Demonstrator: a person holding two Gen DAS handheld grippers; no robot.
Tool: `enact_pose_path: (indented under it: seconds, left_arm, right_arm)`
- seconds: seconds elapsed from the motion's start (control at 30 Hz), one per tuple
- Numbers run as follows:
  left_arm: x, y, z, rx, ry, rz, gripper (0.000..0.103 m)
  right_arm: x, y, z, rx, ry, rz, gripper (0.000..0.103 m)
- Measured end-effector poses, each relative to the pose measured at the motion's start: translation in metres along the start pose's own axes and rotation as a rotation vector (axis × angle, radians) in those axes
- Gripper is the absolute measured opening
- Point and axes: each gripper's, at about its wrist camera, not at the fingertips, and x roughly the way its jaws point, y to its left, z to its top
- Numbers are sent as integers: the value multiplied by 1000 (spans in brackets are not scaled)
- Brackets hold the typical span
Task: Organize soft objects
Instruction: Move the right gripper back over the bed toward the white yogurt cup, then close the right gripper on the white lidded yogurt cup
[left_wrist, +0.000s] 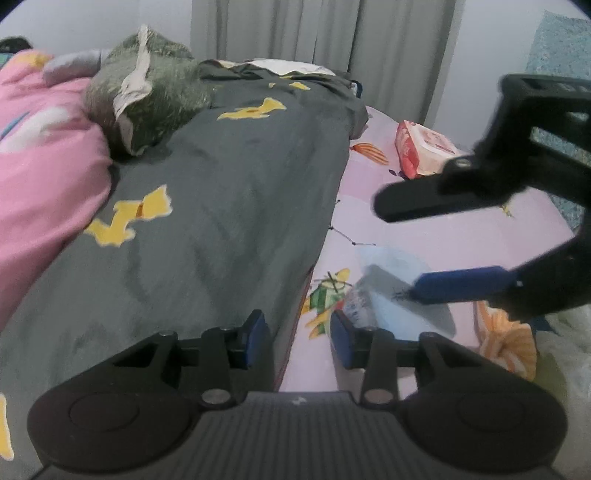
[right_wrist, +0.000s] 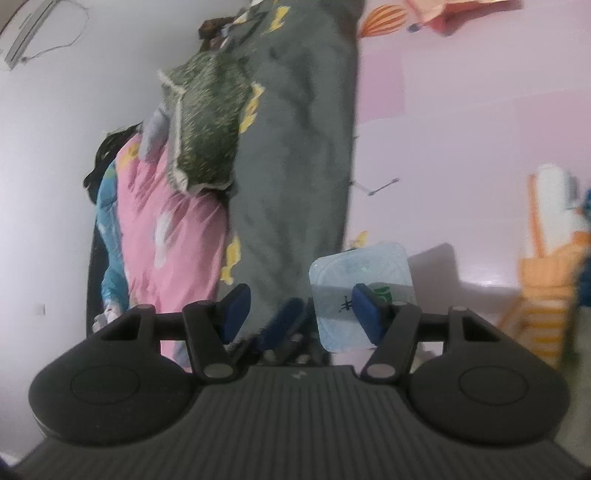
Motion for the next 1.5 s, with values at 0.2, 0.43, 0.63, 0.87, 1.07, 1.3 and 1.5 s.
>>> enact_pose_path:
  seconds: [0.2,0.43,0.63,0.87,1.07,1.3,1.5]
  left_arm:
    - [-20,-1,-5,69,-47,-2,50]
    - [-23,-3,-9,92,-29,-70,52]
    - [-30,1,-13,76,-7,-121,52]
    - [-28,-14,-13,146,7,-181,55]
    - [-18,-29,-16,199,45,-199,54]
    - [-21,-28,-16,206,62,-265,58]
    - [-16,-38,-17,238,89,-276,58]
  right_arm:
    - [1,11,1,-28,-15,29,61]
    - [-23,-1,12,-59,-147,-65,61]
    - [-11,-40,17,28,-111,-122,50]
    - [3,-52,5,54,-41,-80,49]
    - [-5,-58,2,78,-44,-64,47]
    - [-19,-66,-3,93,-61,-40,46]
    - [-29,-74,-4,128,-87,-20,45]
